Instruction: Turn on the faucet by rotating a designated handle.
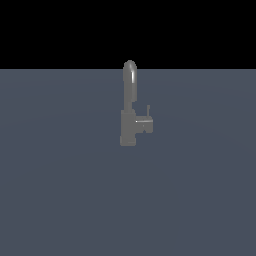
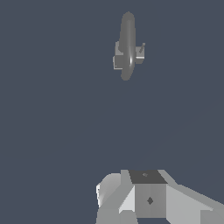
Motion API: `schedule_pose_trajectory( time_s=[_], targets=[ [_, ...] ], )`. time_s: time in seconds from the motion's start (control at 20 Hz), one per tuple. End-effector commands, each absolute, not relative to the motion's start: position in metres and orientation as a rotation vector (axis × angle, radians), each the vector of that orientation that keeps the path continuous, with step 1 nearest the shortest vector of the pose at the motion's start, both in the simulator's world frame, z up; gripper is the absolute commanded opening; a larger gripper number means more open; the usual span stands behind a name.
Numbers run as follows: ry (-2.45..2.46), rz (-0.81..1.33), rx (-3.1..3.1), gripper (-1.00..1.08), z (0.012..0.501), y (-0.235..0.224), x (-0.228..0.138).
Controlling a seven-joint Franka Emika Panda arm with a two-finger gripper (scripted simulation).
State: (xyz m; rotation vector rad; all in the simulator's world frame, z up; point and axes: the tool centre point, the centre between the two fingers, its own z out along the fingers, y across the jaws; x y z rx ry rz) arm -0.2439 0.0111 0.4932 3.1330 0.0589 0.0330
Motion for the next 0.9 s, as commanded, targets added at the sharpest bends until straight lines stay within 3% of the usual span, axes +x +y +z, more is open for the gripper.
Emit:
schedule_pose_trajectory(
  time_s=[0.0, 0.85],
  targets=[
    [0.059, 0.033, 3.133, -1.00, 0.493, 0.011, -0.244],
    [-0.081, -0.114, 3.214, -1.00, 0.489, 0.012, -0.203]
  ],
)
